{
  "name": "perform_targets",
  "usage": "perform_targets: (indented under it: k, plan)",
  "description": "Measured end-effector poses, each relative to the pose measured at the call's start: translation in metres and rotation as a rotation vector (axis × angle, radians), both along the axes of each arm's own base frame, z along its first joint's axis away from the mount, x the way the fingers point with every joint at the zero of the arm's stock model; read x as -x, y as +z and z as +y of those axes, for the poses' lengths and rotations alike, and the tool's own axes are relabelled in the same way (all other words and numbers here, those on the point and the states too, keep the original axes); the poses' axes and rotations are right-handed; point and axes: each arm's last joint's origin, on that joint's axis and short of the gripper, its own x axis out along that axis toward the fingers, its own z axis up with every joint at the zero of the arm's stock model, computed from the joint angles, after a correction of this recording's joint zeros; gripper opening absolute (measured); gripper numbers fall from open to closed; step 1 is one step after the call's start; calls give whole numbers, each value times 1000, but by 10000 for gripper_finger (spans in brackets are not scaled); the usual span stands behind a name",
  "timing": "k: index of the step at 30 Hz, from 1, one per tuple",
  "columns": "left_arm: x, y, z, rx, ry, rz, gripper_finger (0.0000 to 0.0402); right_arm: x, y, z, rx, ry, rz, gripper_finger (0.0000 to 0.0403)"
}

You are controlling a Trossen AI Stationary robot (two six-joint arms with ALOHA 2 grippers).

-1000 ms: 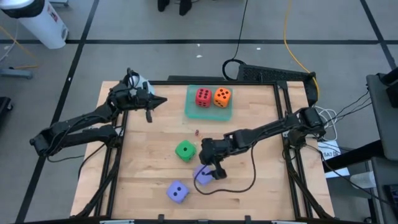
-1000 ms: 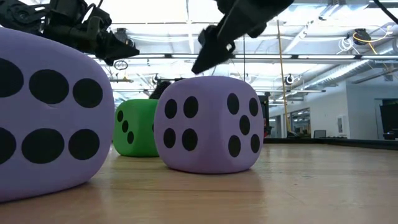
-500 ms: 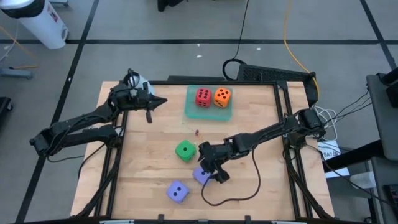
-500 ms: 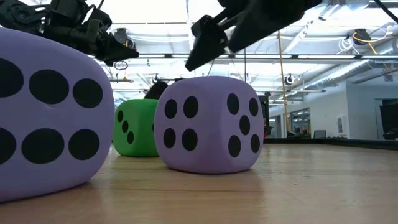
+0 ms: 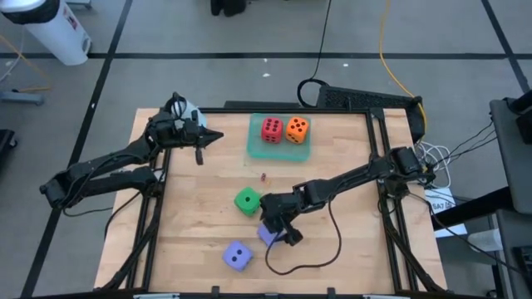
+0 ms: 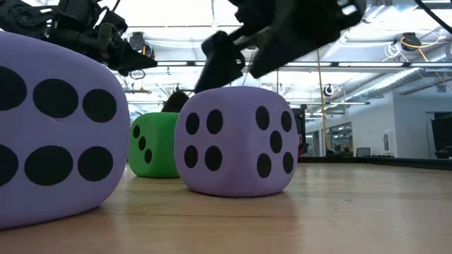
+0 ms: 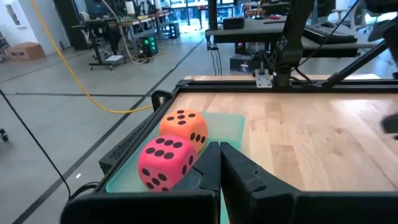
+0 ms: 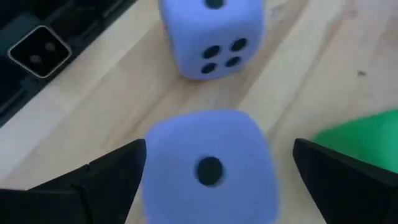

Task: Pick & Place Dice
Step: Put the top big purple dice into the bin

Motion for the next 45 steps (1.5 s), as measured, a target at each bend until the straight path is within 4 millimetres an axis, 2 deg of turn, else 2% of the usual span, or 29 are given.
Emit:
perform_targets:
  k: [10, 17, 22, 26, 29, 33, 40, 45]
  plan:
    - [0, 0, 0, -30, -3, 4, 3, -9, -31, -4, -48, -3, 99, 396]
    - [0, 0, 0, -50, 4, 8, 3, -10, -33, -4, -35, -46, 103, 393]
    - [0, 0, 1, -51, 18, 10, 3, -8, -35, -6, -18, -106, 141, 365]
    - [0, 1, 1, -62, 18, 1, 3, -9, -35, -16, -78, -231, 168, 333]
    - [0, 6, 1, -68, 21, -39, 3, -11, -23, -24, -113, -302, 123, 319]
    - [-1, 6, 1, -44, 6, -49, 3, -10, -4, -28, -141, -328, 52, 323]
    - [-1, 8, 1, -59, 5, -64, 3, 10, 62, -33, -150, -381, -151, 322]
    - [-1, 9, 1, -78, 4, -76, 3, 30, 111, -65, -75, -577, -330, 322]
